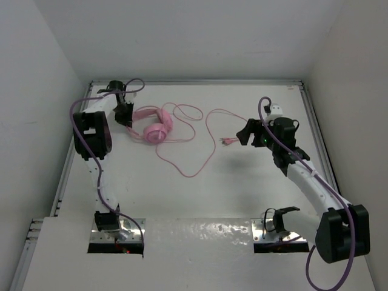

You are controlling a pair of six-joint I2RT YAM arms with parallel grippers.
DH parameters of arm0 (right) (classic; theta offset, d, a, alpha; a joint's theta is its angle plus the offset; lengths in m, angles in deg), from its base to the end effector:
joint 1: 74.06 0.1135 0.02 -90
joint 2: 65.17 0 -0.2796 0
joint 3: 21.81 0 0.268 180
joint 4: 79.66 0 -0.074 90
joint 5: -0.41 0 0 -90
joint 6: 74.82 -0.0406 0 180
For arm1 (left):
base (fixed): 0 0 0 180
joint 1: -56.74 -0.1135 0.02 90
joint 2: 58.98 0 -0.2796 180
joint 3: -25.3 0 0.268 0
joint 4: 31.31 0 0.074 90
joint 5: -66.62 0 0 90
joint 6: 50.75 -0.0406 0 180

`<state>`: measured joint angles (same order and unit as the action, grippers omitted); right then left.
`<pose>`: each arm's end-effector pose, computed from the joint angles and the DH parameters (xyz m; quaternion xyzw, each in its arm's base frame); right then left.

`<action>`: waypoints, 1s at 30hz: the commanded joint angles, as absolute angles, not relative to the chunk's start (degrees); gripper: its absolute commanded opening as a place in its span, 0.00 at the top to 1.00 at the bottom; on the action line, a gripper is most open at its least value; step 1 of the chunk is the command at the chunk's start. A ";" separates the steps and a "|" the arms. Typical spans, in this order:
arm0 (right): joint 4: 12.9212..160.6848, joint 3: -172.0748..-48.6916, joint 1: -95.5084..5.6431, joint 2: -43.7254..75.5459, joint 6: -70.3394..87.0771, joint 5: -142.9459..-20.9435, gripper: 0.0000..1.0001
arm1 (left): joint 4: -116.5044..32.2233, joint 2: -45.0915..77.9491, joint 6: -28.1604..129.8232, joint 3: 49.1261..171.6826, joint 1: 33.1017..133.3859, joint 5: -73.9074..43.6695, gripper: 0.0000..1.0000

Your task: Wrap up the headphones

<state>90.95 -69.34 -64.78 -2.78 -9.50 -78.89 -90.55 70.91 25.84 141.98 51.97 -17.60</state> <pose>0.2488 0.0483 0.2458 0.0619 0.8354 0.2327 0.4940 0.4933 0.0371 0.1577 0.0820 0.9837 -0.0251 0.1583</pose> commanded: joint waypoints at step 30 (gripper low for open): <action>111.55 -93.46 -53.14 27.89 -8.87 -58.21 0.09 | -87.83 35.85 45.37 154.66 56.22 25.59 1.00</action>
